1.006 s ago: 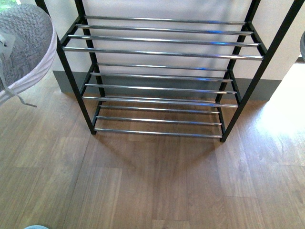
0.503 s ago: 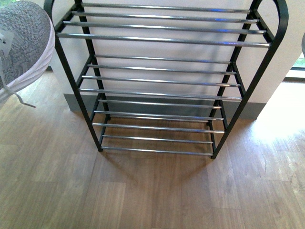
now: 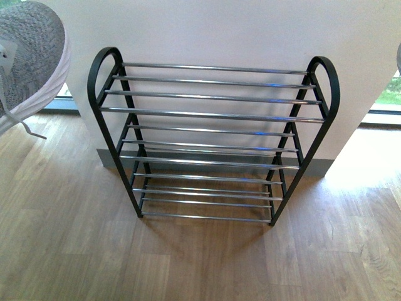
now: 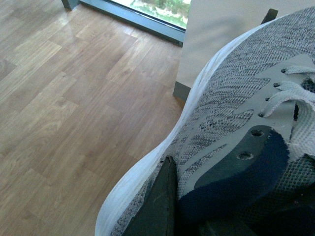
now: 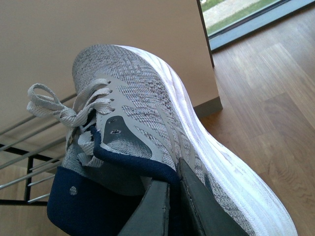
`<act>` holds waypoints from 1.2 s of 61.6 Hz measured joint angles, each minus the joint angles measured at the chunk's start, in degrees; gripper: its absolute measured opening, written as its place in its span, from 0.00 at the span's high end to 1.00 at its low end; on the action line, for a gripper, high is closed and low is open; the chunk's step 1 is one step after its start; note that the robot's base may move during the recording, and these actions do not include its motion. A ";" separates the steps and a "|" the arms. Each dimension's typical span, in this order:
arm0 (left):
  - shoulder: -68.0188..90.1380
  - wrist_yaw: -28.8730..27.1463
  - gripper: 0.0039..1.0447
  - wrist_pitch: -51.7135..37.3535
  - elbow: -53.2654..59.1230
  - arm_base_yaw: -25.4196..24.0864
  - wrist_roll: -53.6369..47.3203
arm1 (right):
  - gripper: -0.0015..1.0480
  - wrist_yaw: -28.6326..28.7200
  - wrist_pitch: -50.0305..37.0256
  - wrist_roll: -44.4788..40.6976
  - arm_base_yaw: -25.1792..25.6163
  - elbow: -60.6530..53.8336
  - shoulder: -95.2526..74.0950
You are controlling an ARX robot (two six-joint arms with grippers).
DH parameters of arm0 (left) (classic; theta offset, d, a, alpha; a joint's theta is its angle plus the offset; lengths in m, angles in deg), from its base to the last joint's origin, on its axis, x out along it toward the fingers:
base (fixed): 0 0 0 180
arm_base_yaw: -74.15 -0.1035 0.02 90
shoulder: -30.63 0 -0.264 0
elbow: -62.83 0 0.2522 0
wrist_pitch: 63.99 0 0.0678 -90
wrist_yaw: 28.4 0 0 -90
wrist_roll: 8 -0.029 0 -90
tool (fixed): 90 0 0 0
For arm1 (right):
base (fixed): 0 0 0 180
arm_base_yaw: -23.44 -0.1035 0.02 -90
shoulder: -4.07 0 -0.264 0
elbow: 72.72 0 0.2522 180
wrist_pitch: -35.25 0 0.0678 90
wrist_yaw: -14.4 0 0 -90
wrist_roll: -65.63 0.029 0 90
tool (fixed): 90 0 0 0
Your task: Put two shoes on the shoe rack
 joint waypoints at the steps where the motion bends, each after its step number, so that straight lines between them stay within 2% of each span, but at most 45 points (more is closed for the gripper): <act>1: 0.00 0.00 0.99 0.00 0.00 0.00 0.00 | 0.98 0.02 0.00 0.00 0.00 0.00 0.00; 16: 0.00 0.02 0.99 0.00 0.00 0.00 0.02 | 0.98 0.00 0.00 0.00 0.00 0.00 0.02; 17: 0.00 0.04 0.99 0.00 0.00 0.00 0.02 | 0.98 0.59 -0.39 -0.28 0.07 -0.07 -0.02; 18: 0.00 0.04 0.99 0.00 0.00 0.00 0.02 | 0.98 3.82 -4.87 -1.55 0.35 -1.22 -0.57; 23: 0.00 0.04 0.99 0.02 0.00 -0.02 0.00 | 0.98 10.88 -17.25 -3.74 -0.04 -3.10 -1.55; 31: 0.00 0.09 0.99 0.00 0.00 0.00 0.02 | 0.98 10.97 -15.43 -2.21 -3.54 0.85 -1.16; 45: 0.00 0.04 0.99 0.02 0.00 0.02 0.00 | 0.98 4.55 -4.79 5.97 -14.45 11.56 -2.80; 58: 0.00 0.07 0.99 0.00 0.00 0.02 0.02 | 0.98 -4.48 4.87 13.68 -25.24 21.35 -8.74; 74: 0.00 0.07 0.99 0.00 0.00 0.02 0.02 | 0.98 -13.33 10.84 20.61 -33.97 27.61 -18.99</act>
